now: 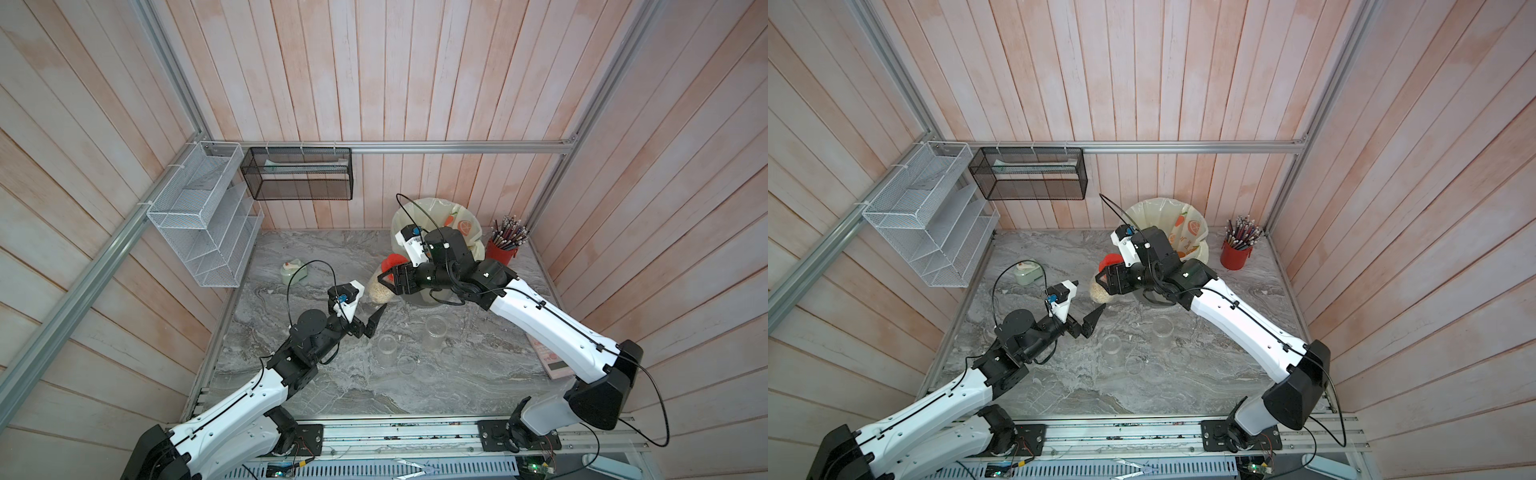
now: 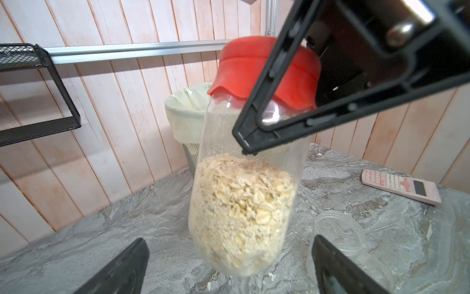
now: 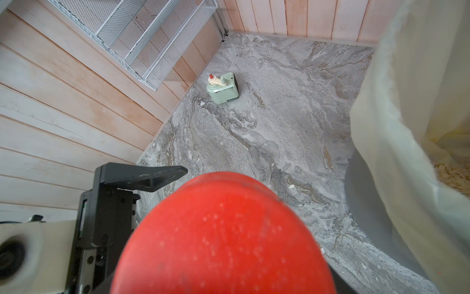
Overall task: Empty expired oatmeal from jars
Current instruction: Pick up the jar from the center of the board.
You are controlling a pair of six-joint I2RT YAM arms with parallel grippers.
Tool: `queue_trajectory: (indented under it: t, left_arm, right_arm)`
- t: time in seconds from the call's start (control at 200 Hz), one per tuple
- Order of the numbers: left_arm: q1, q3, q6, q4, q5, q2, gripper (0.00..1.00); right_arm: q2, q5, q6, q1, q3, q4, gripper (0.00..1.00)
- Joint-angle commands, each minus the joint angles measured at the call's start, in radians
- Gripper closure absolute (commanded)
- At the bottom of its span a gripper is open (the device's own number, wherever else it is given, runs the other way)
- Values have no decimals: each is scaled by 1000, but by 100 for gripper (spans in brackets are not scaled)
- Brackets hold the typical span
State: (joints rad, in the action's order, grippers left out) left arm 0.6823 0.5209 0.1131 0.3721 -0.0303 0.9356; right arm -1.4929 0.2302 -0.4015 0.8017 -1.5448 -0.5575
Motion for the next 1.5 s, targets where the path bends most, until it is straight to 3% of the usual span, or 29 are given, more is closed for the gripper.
queue_trajectory:
  t: [0.0,0.57,1.005,1.225,1.495]
  left_arm:
    - [3,47,40,37,-43,31,0]
    - [3,106,73,25,-156,131,2]
    - [4,110,73,44,-163,136,5]
    - [4,120,68,50,-174,152,12]
    - [3,129,66,50,-180,163,38]
  right_arm:
    - [38,40,-23,0,5,12,66]
    - [69,79,-48,14,35,49,67]
    - [69,87,-56,17,50,64,67]
    - [68,87,-57,26,52,67,67]
    - [79,87,-60,31,64,75,66]
